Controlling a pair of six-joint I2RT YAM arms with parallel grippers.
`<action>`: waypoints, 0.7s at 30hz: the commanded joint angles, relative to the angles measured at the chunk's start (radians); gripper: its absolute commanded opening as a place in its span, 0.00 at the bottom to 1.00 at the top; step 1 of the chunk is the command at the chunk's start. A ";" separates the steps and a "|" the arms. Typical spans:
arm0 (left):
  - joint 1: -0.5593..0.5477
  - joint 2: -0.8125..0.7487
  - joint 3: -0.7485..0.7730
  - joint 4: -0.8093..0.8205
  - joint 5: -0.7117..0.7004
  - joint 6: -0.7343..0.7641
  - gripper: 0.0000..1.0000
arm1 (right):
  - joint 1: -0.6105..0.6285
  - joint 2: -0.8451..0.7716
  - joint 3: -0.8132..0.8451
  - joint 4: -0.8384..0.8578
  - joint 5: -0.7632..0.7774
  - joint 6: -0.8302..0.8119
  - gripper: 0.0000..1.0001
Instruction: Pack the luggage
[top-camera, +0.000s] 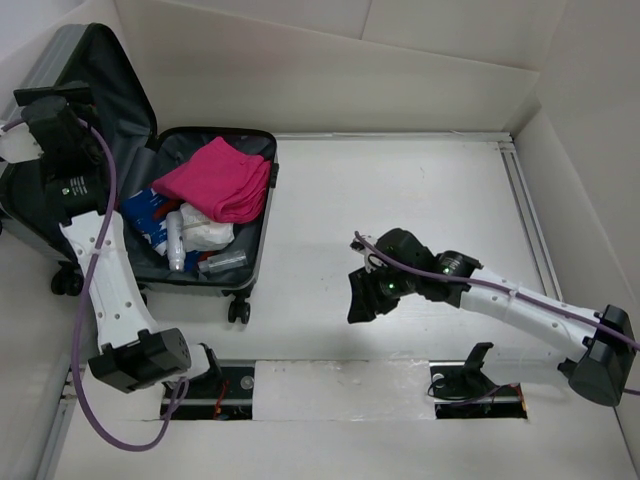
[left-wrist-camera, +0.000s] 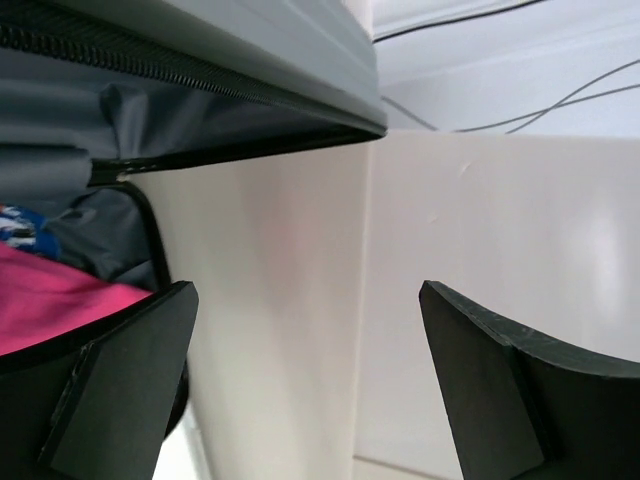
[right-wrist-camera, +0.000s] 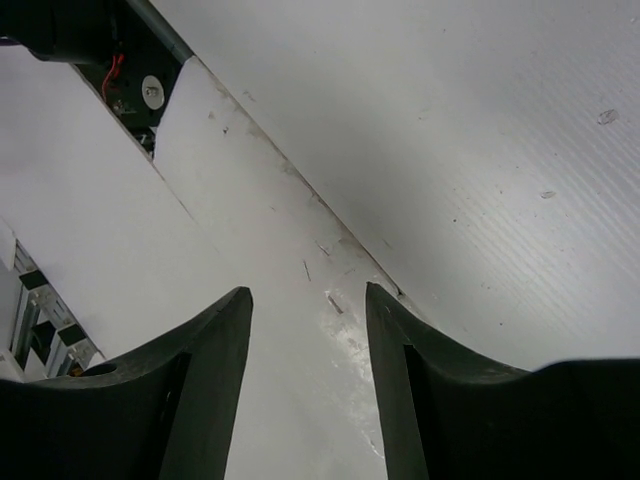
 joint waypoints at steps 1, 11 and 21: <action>0.005 -0.032 -0.023 0.121 -0.051 -0.087 0.91 | 0.011 0.003 0.047 -0.018 0.000 -0.020 0.55; 0.005 0.076 0.089 0.074 -0.155 -0.149 0.76 | 0.011 -0.024 0.047 -0.070 0.055 -0.020 0.55; 0.327 0.083 0.038 0.177 0.139 -0.144 0.70 | 0.002 0.005 0.057 -0.081 0.051 -0.020 0.55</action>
